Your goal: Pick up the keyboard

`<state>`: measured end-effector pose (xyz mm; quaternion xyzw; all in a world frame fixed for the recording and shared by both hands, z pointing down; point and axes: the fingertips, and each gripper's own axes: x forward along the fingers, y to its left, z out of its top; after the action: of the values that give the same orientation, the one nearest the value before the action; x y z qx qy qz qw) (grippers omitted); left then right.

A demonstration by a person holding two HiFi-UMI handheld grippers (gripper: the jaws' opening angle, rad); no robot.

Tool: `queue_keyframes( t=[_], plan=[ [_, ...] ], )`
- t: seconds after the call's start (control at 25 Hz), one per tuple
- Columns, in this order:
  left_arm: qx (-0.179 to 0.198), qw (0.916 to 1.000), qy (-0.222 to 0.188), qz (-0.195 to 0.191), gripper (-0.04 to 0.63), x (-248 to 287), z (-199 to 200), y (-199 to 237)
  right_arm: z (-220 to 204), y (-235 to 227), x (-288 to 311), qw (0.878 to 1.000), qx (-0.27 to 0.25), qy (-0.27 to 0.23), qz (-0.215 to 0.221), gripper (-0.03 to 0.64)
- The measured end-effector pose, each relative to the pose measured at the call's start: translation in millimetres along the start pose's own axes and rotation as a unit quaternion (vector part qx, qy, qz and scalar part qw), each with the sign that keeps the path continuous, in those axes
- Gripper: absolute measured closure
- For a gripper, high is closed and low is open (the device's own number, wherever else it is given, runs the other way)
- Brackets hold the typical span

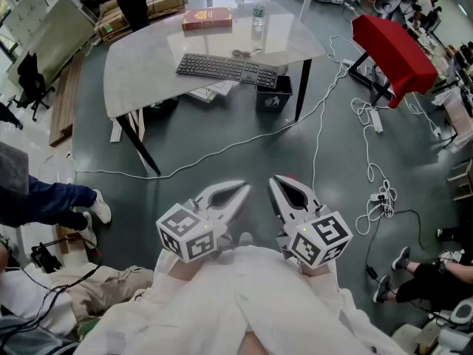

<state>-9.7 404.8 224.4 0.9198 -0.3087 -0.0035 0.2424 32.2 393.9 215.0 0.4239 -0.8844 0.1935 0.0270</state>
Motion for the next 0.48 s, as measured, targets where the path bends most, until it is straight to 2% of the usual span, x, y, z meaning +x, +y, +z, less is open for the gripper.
queue_keyframes(
  t=[0.16, 0.48],
  plan=[
    [0.023, 0.9996, 0.016, 0.009, 0.580, 6.0, -2.0, 0.4, -2.3, 0.7, -1.2, 1.000, -0.002, 0.002, -0.002, 0.586],
    [0.020, 0.9996, 0.010, -0.018, 0.581, 12.3, -0.1, -9.2, 2.9, -4.5, -6.2, 1.000, 0.008, -0.008, 0.006, 0.586]
  ],
)
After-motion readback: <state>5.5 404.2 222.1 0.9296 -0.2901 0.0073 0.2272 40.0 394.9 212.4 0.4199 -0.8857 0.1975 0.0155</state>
